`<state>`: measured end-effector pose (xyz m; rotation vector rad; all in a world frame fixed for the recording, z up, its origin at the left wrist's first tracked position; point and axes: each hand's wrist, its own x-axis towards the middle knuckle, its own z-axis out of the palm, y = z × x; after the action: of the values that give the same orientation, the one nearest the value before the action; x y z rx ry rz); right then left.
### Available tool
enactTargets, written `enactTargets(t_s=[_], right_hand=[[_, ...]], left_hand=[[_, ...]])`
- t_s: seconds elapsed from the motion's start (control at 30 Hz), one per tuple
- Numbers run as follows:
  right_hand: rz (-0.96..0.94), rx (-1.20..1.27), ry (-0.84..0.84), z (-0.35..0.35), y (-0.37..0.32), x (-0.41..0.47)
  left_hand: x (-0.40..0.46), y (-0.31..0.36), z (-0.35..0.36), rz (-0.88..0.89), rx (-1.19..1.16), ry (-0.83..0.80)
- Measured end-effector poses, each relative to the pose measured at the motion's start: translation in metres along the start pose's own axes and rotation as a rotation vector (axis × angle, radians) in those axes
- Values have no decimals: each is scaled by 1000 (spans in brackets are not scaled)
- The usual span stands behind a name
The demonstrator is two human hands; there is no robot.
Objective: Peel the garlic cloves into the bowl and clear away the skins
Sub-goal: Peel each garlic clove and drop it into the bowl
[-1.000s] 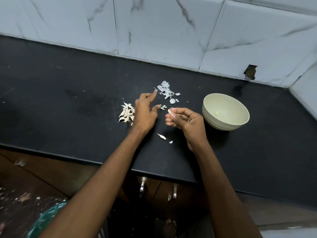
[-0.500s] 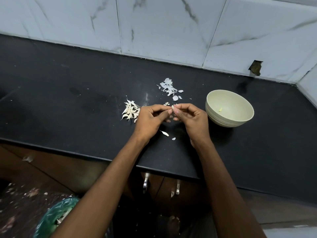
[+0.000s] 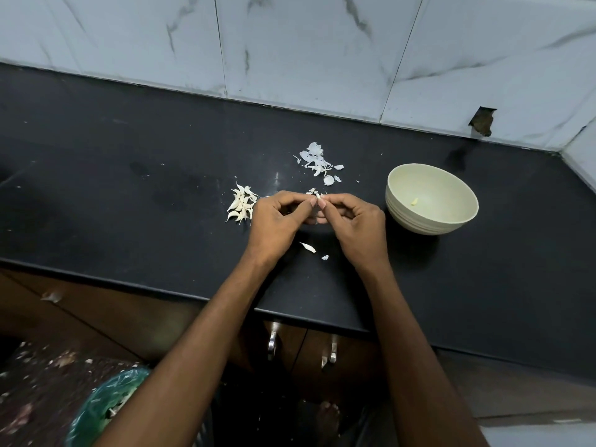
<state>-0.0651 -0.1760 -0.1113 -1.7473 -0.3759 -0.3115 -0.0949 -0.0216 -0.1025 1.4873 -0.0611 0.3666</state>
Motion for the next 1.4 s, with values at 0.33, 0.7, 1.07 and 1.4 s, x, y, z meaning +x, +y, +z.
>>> enactTargets(t_s=[0.33, 0.7, 1.07, 1.4], right_hand=[[-16, 34, -67, 1, -7, -5], [-278, -309, -28, 1, -5, -7], [-297, -315, 5, 4, -7, -9], [128, 251, -69, -3, -13, 0]], left_hand=[[4, -3, -2, -132, -153, 4], [3, 1, -10, -165, -202, -37], [5, 0, -7, -130, -139, -27], [9, -2, -2, -248, -231, -45]])
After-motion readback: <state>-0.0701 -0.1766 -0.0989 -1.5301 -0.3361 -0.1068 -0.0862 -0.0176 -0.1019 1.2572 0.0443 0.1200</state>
